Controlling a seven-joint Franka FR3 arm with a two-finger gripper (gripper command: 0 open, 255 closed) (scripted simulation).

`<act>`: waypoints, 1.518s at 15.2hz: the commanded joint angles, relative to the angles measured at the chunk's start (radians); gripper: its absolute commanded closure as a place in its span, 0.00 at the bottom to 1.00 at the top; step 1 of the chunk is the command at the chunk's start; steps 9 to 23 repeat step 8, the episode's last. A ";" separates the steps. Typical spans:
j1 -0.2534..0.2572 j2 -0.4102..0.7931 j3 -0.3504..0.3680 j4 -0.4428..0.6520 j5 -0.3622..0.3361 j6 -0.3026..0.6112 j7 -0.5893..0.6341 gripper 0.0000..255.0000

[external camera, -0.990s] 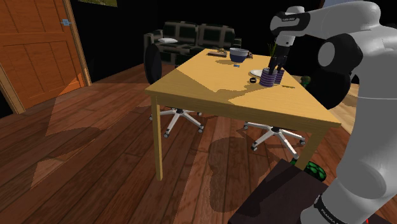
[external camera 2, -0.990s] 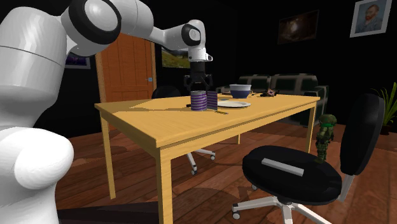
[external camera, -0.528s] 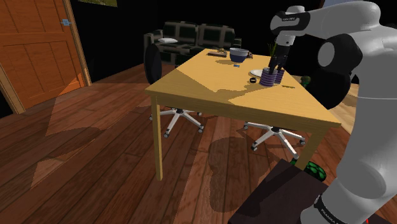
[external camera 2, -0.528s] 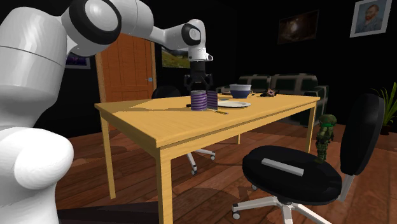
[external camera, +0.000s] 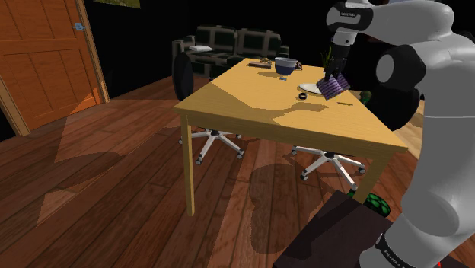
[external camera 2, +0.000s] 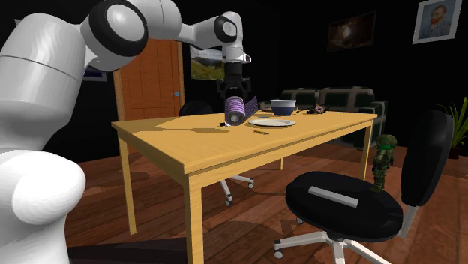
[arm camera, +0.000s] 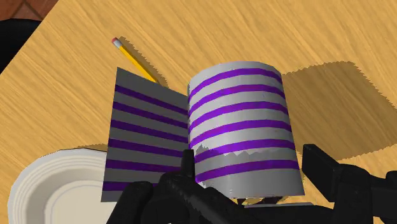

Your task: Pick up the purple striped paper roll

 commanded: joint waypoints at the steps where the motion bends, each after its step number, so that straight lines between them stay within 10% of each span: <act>1: -0.009 0.010 0.000 0.045 0.005 -0.034 0.000 1.00; 6: -0.051 0.069 0.005 0.212 0.032 -0.142 0.000 1.00; 23: -0.053 0.071 0.006 0.218 0.033 -0.145 0.000 1.00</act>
